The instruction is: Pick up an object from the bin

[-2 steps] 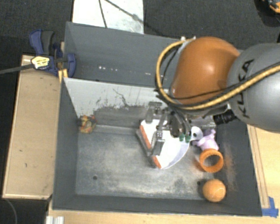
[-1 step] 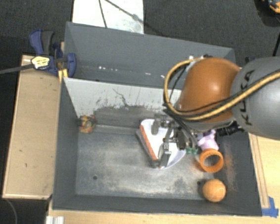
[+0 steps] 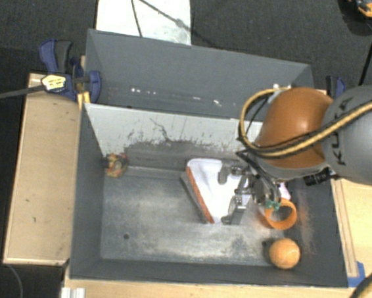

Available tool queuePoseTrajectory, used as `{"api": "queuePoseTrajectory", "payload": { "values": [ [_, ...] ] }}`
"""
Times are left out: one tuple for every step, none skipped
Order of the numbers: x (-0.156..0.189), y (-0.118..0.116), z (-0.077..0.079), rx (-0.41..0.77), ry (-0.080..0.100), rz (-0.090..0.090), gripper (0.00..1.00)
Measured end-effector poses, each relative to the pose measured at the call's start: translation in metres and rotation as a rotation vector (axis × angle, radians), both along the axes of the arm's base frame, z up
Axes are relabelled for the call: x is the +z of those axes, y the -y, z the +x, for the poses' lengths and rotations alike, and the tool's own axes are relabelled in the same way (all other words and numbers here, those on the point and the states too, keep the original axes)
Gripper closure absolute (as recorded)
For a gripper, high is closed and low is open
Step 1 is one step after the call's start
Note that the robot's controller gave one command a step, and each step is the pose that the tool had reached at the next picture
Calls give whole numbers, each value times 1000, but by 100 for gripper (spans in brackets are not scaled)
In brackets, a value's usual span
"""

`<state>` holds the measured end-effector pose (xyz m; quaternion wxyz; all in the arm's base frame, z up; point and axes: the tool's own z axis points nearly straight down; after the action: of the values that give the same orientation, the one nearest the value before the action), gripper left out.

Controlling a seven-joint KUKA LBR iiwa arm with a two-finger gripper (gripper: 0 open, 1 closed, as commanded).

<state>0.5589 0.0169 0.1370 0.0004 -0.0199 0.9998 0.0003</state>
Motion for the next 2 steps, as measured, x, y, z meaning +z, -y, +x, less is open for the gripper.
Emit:
{"api": "queuePoseTrajectory", "payload": {
  "values": [
    [-17,23,5,-47,0,-4,0],
    [-4,8,5,52,0,0,0]
  ]
}}
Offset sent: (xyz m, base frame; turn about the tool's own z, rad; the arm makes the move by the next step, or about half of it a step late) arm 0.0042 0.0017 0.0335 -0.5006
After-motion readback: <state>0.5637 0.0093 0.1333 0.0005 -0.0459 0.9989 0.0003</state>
